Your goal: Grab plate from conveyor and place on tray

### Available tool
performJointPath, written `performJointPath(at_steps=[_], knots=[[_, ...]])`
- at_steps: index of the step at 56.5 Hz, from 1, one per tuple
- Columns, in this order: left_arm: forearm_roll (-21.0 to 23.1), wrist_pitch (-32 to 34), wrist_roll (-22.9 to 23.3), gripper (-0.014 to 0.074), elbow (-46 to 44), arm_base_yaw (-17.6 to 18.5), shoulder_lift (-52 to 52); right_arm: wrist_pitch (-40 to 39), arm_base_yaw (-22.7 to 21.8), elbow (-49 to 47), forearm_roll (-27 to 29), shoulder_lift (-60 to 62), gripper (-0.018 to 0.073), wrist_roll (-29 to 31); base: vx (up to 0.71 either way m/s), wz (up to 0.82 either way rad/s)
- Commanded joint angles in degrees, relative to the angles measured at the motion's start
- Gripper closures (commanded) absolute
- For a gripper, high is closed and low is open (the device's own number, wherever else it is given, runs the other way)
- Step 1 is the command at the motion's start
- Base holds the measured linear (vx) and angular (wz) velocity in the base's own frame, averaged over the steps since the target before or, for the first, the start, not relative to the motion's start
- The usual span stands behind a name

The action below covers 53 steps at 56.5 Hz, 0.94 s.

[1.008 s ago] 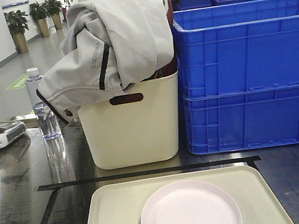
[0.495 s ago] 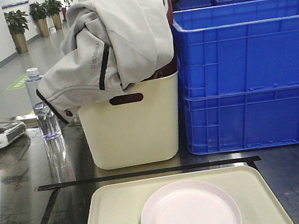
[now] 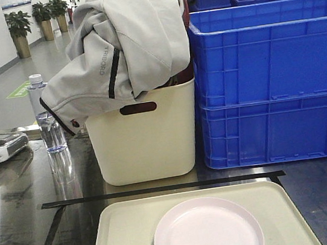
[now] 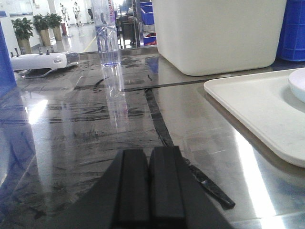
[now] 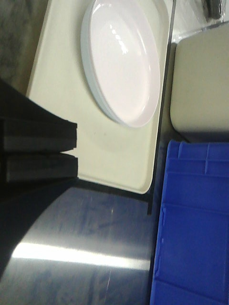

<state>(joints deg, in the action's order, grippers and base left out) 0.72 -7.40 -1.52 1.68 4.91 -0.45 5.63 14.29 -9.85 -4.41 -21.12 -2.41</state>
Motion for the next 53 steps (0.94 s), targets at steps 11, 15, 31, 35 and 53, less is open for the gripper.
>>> performJointPath(at_steps=[11, 15, 31, 35, 53], knots=[[0.1, 4.9, 0.5, 0.0594, 1.3, 0.1, -0.5, -8.3, -11.0, 12.5, 3.8, 18.3, 0.0571, 3.6, 0.00, 0.00], [0.1, 4.9, 0.5, 0.0594, 1.3, 0.1, -0.5, -6.4, -11.4, 12.4, 3.1, 22.4, 0.0571, 3.6, 0.00, 0.00], [0.1, 4.9, 0.5, 0.0594, 1.3, 0.1, -0.5, -7.5, -11.4, 12.4, 2.6, 22.4, 0.0571, 3.6, 0.00, 0.00], [0.1, 4.9, 0.5, 0.0594, 1.3, 0.1, -0.5, -7.5, -11.4, 12.4, 2.6, 22.4, 0.0571, 3.6, 0.00, 0.00], [0.1, 4.9, 0.5, 0.0594, 1.3, 0.1, -0.5, -7.3, -11.4, 12.4, 2.6, 22.4, 0.0571, 3.5, 0.00, 0.00]])
